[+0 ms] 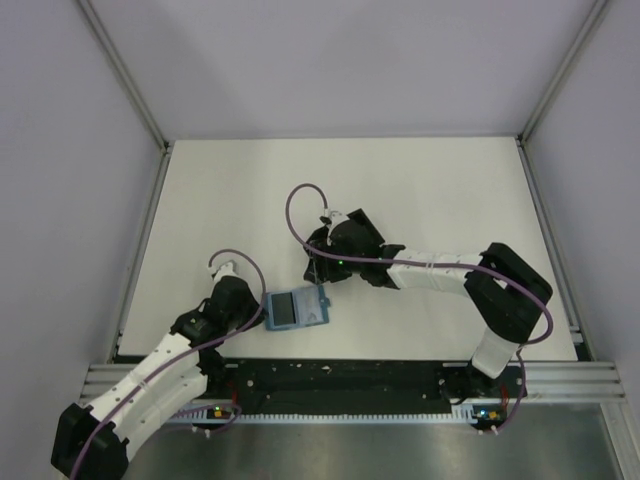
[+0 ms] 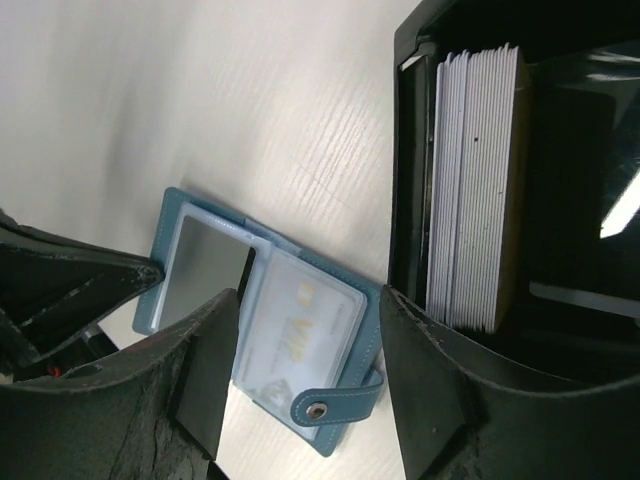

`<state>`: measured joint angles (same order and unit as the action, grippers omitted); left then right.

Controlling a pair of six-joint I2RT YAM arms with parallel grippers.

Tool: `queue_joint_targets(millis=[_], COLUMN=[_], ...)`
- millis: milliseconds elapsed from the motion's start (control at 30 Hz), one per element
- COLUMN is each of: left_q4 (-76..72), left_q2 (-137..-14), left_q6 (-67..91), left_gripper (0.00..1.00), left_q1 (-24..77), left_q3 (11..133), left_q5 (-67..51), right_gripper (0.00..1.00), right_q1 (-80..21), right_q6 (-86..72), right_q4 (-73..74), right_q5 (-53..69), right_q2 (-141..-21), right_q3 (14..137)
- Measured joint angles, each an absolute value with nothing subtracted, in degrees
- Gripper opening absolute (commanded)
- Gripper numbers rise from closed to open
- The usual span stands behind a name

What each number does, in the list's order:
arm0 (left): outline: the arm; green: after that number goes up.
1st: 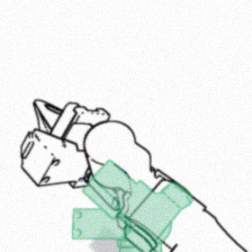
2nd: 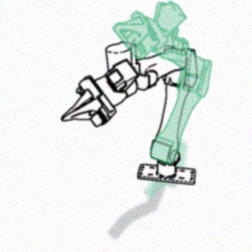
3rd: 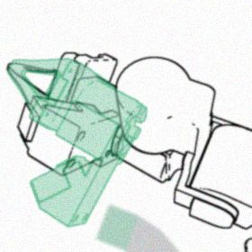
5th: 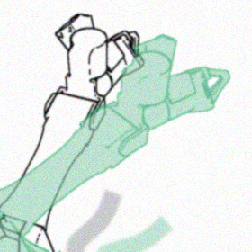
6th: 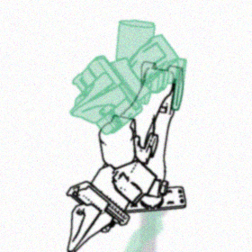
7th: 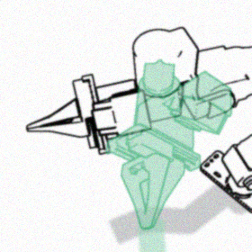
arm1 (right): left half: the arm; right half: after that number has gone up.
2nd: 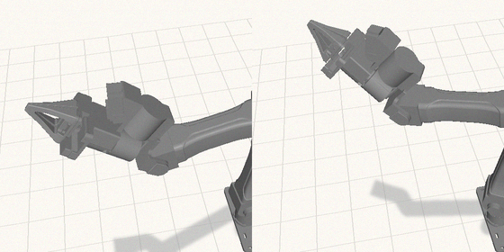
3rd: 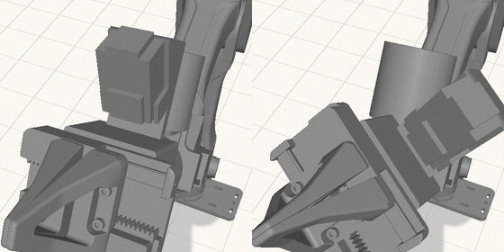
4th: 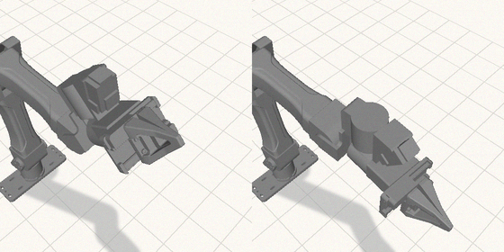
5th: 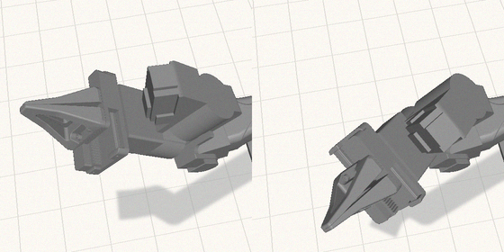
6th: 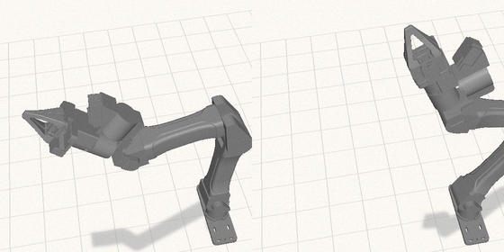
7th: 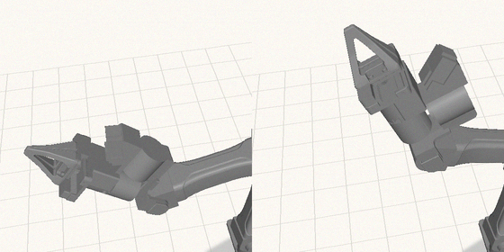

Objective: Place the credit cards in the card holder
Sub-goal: Close the card holder at the center of the board.

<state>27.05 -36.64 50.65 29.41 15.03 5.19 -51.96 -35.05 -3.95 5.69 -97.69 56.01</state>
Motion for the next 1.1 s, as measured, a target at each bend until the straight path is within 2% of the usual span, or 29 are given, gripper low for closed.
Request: queue_joint_targets(millis=[233,467,733,1000,1100], left_q4=[26.98,26.70,28.99,30.68,30.35], left_q2=[-37.15,-38.57,-41.98,-46.96,-49.54], left_q6=[49.98,48.86,44.77,39.18,37.58], left_gripper=[0.00,0.00,0.00,0.00,0.06], left_q1=[29.41,29.41,29.41,29.41,29.41], left_q3=[15.03,15.53,23.42,30.24,30.35], left_q5=[4.89,3.73,2.52,0.21,-2.31], right_gripper=[0.59,0.59,0.58,0.57,0.57], right_q1=[-51.55,-48.80,-48.10,-48.10,-48.10], right_q6=[-33.54,-30.24,-22.50,-25.82,-27.90], right_q4=[-2.94,-2.68,-6.81,-10.81,-13.39], right_q5=[2.15,0.32,8.91,13.04,15.22], right_q2=[-97.56,-93.67,-86.21,-86.11,-87.00], right_q3=[55.44,49.39,41.08,37.21,36.14])
